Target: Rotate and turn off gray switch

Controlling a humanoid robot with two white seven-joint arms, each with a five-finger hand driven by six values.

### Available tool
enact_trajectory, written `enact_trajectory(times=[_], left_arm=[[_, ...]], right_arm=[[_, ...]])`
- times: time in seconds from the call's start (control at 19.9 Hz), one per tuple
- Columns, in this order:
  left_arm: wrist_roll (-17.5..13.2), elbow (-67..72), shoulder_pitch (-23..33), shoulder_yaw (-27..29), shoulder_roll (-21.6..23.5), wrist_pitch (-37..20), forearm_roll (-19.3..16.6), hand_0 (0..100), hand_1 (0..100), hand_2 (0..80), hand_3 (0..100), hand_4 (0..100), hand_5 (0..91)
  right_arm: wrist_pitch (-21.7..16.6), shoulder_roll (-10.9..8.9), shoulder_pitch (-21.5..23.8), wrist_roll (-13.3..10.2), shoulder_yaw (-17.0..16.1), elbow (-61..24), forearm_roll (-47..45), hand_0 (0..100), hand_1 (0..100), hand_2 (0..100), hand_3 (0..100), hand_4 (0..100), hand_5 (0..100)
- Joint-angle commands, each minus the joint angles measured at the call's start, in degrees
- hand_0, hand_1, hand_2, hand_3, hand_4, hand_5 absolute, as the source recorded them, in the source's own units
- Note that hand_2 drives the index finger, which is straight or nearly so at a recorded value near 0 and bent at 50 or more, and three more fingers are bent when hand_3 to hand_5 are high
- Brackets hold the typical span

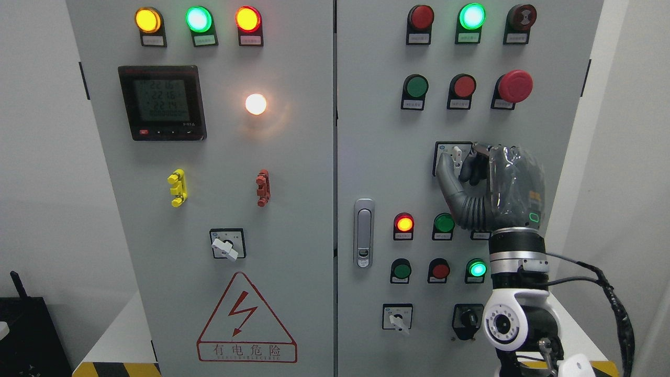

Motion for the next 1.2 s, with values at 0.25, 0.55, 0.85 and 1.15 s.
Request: enact_trajectory(times=[0.25, 0.55, 0.85, 1.15], left_arm=[[0.0, 1.3, 0.0, 1.8, 0.0, 0.0, -0.4, 12, 39, 0.0, 0, 0, 0.0], [0.0, 1.3, 0.0, 1.8, 0.0, 0.0, -0.4, 12, 39, 0.0, 0, 0, 0.0], [0.0, 1.3, 0.1, 1.8, 0.0, 0.0, -0.4, 12, 39, 0.0, 0, 0, 0.0], [0.0, 1.3, 0.1, 1.8, 0.0, 0.0, -0.4, 12, 39, 0.0, 0, 0, 0.0]], right_arm=[[-1.6, -0.62, 2.3, -0.8, -2.8, -3.8, 0.0, 55, 38, 73, 95, 89, 100], [-7.5, -0.80, 6.4, -2.4, -5.8, -8.6, -0.1, 53, 38, 72, 94, 88, 100], [-17.0, -0.71, 11.7, -3.3, -10.2, -13.0, -0.3, 46, 35, 59, 87, 76, 79], [-23.6, -0.71, 14.8, -4.5, -13.3, -15.3, -0.5, 39, 27, 24, 25, 13, 5]])
